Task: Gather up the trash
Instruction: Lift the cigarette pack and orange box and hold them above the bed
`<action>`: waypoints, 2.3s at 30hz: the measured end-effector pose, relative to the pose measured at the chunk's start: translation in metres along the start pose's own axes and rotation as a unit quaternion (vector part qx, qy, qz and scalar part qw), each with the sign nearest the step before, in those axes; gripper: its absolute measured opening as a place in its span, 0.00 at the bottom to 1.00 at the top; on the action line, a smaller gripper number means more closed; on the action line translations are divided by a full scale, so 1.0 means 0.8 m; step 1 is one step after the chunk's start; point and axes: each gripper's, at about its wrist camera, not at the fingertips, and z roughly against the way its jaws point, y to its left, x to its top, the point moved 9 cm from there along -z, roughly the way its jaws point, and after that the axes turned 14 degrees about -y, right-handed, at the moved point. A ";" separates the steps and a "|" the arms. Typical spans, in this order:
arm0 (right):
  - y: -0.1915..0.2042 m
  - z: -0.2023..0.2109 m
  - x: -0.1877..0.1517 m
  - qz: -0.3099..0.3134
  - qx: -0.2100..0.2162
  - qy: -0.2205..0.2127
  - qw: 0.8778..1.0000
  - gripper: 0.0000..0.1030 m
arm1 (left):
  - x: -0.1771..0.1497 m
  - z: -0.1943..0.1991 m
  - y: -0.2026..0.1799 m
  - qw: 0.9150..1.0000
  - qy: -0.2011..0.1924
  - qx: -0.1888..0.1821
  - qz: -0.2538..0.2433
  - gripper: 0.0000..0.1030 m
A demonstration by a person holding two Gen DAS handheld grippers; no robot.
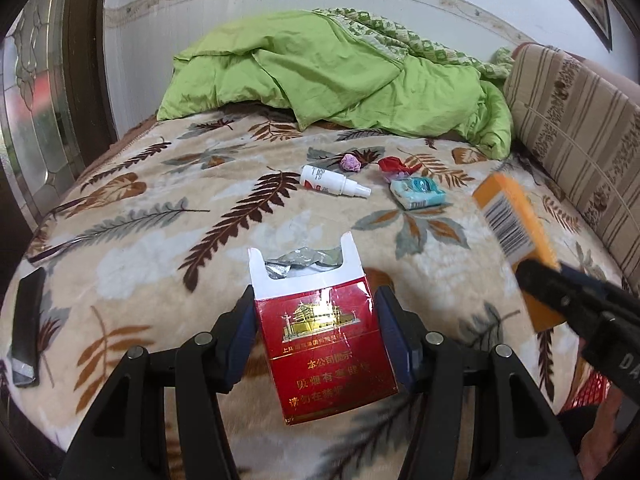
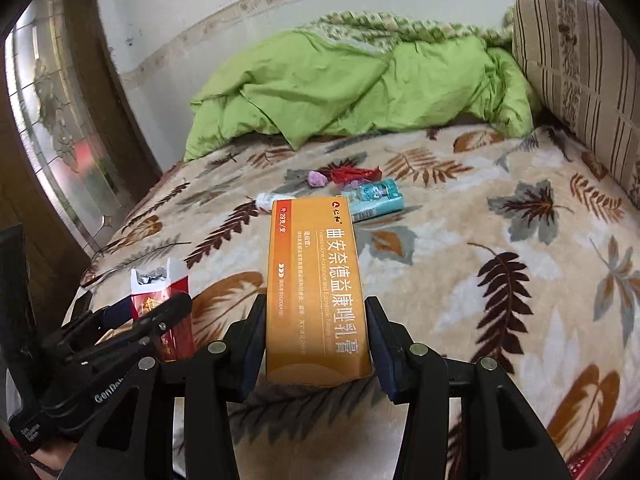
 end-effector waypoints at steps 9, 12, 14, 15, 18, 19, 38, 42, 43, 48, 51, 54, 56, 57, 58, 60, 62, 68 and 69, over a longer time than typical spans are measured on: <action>0.010 0.018 -0.006 0.013 0.004 -0.011 1.000 0.49 | -0.002 0.005 -0.001 1.000 -0.013 0.017 -0.021 0.55; 0.003 0.018 -0.006 0.001 0.000 -0.011 1.000 0.49 | -0.002 0.003 0.000 0.999 -0.014 0.018 -0.022 0.55; 0.003 0.018 -0.007 -0.002 0.001 -0.010 1.000 0.49 | -0.001 0.001 0.001 0.999 -0.015 0.021 -0.027 0.55; 0.003 0.017 -0.007 -0.002 0.000 -0.009 1.000 0.49 | -0.001 0.001 0.002 0.999 -0.015 0.022 -0.028 0.55; 0.007 0.016 -0.008 0.005 0.001 -0.009 1.000 0.49 | -0.001 0.000 0.002 0.999 -0.015 0.023 -0.030 0.55; 0.009 0.016 -0.008 0.007 0.002 -0.008 1.000 0.49 | -0.001 -0.001 0.002 0.999 -0.015 0.023 -0.031 0.55; 0.012 0.016 -0.007 0.007 0.004 -0.009 1.000 0.49 | -0.002 -0.002 0.000 0.999 -0.015 0.024 -0.030 0.55; 0.013 0.016 -0.007 0.007 0.005 -0.009 1.000 0.49 | -0.001 -0.003 0.000 0.999 -0.015 0.024 -0.031 0.55; 0.012 0.017 -0.007 0.007 0.004 -0.009 1.000 0.49 | -0.002 -0.003 0.000 0.999 -0.014 0.024 -0.030 0.55; 0.012 0.016 -0.007 0.007 0.005 -0.009 1.000 0.49 | -0.001 -0.002 -0.001 0.999 -0.015 0.024 -0.030 0.55; 0.012 0.016 -0.007 0.007 0.005 -0.009 1.000 0.49 | -0.001 -0.003 -0.001 0.999 -0.015 0.024 -0.031 0.55; 0.012 0.016 -0.007 0.007 0.005 -0.009 1.000 0.49 | -0.001 -0.002 -0.001 0.999 -0.014 0.024 -0.030 0.55; 0.012 0.017 -0.007 0.007 0.005 -0.009 1.000 0.49 | -0.001 -0.003 -0.001 0.999 -0.014 0.025 -0.030 0.55; 0.012 0.017 -0.007 0.007 0.004 -0.010 1.000 0.49 | -0.001 -0.002 -0.001 0.999 -0.015 0.025 -0.030 0.55; 0.012 0.016 -0.007 0.007 0.005 -0.009 1.000 0.49 | -0.001 -0.002 -0.001 0.999 -0.015 0.024 -0.030 0.55; 0.012 0.016 -0.007 0.007 0.005 -0.009 1.000 0.49 | -0.001 -0.002 -0.001 0.999 -0.014 0.024 -0.030 0.55; 0.011 0.017 -0.007 0.007 0.005 -0.009 1.000 0.49 | -0.001 -0.002 -0.001 0.999 -0.015 0.025 -0.030 0.55; 0.011 0.017 -0.007 0.007 0.005 -0.009 1.000 0.49 | -0.001 -0.002 -0.001 0.999 -0.015 0.024 -0.031 0.55; 0.011 0.017 -0.007 0.007 0.005 -0.009 1.000 0.49 | -0.001 -0.001 -0.001 0.999 -0.015 0.024 -0.031 0.55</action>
